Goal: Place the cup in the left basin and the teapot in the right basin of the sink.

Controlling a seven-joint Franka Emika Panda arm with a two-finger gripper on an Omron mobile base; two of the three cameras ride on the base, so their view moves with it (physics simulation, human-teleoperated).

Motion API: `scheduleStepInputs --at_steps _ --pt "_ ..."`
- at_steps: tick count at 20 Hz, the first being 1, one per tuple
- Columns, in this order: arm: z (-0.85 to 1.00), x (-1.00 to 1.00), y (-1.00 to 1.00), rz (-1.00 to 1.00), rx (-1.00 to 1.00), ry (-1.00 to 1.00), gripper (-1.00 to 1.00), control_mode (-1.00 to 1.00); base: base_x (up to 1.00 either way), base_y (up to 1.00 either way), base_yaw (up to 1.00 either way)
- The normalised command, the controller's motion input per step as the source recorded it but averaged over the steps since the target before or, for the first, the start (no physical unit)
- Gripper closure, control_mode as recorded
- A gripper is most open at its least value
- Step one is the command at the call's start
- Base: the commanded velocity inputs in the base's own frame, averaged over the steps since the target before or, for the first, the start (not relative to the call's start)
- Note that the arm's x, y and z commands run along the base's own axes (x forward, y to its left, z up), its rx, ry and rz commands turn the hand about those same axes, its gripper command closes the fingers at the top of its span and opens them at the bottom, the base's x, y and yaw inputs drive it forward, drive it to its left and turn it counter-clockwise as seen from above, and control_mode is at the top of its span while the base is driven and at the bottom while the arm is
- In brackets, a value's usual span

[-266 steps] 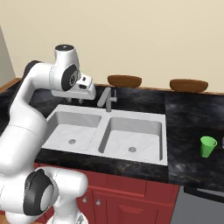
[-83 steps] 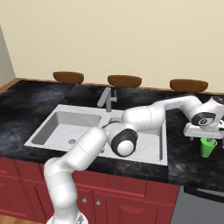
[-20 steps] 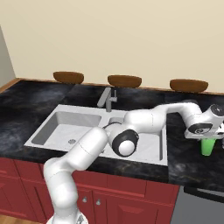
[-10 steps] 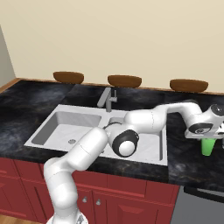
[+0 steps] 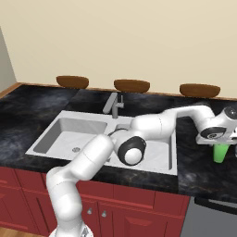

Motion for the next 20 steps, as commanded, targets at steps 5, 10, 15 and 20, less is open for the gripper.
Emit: scheduleStepInputs --at_steps 5,10,15,20 --pt "0.24 -0.14 0.18 0.0 -0.02 0.0 1.0 -1.0 0.0 0.0 0.0" --pt "0.2 -0.2 0.29 0.02 -0.04 0.0 1.0 -1.0 0.0 0.0 0.0" --pt "0.23 -0.22 0.36 0.05 -0.05 0.0 1.0 -1.0 0.0 0.0 0.0" --pt "0.2 -0.14 0.47 0.09 -0.04 0.0 1.0 -1.0 0.0 0.0 0.0"
